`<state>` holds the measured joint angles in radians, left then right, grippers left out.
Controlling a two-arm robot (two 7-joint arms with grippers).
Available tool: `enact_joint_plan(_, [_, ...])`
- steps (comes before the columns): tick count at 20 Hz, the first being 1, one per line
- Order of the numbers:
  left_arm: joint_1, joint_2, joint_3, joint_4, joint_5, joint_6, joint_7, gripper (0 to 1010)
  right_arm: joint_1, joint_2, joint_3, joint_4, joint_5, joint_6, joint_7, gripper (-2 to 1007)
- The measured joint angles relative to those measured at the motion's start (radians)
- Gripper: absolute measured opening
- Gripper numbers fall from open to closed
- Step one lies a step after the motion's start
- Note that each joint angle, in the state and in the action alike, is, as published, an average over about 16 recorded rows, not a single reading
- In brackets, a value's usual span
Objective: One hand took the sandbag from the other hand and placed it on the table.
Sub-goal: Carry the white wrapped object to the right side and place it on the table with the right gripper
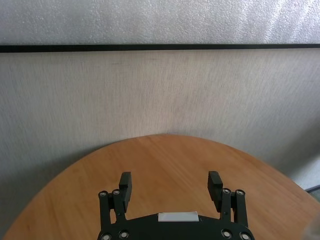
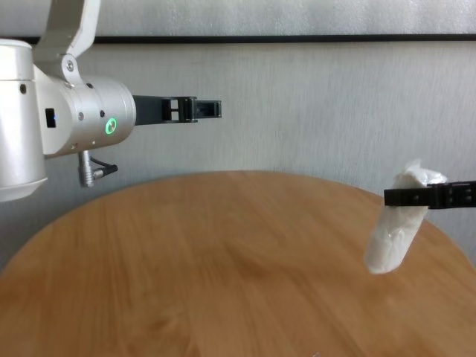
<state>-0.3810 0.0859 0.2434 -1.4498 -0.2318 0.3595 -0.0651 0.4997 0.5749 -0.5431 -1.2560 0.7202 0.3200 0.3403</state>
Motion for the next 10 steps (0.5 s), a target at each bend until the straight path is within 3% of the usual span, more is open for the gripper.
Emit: enact_joint_plan(10, [-0.013, -0.012, -0.015, 0.026, 0.014, 0.008, -0.005, 1002, 0.058, -0.031, -0.034, 0.077, -0.057, 0.013, 0.035, 587])
